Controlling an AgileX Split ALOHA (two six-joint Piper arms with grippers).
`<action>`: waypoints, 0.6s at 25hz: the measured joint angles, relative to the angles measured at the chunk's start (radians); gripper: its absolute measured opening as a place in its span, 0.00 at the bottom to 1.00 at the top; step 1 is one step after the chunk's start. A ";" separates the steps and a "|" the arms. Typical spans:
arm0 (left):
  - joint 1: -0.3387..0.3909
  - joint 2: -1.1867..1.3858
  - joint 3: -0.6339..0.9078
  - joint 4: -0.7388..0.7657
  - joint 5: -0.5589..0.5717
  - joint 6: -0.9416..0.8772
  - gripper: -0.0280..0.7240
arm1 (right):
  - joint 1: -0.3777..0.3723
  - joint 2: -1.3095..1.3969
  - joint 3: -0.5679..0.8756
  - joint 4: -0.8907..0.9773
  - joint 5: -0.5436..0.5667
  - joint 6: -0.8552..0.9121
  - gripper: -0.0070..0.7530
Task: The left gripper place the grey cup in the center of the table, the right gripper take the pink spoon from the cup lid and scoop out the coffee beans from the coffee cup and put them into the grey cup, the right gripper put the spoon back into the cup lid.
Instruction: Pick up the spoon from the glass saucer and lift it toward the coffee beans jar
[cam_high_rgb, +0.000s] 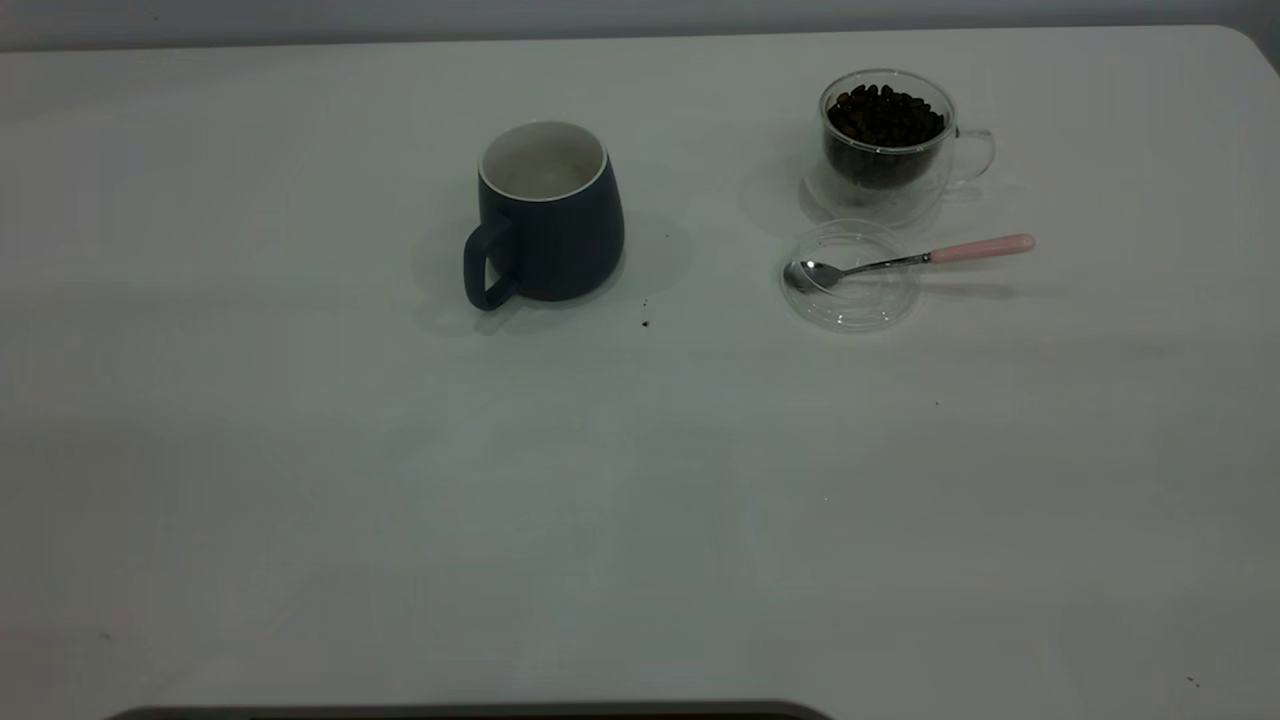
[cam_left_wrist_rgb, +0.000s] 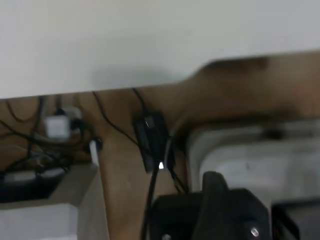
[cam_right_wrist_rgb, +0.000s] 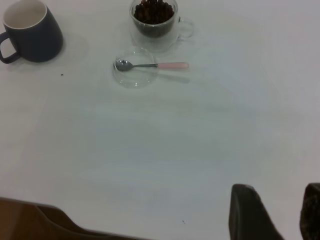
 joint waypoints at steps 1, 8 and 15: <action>0.000 -0.039 0.003 0.018 -0.010 -0.019 0.79 | 0.000 0.000 0.000 0.000 0.000 0.000 0.37; 0.000 -0.282 0.022 0.039 -0.024 -0.051 0.79 | 0.000 0.000 0.000 0.000 0.000 0.000 0.33; 0.000 -0.509 0.041 0.043 -0.021 -0.051 0.79 | 0.000 0.000 0.000 0.000 0.000 0.000 0.32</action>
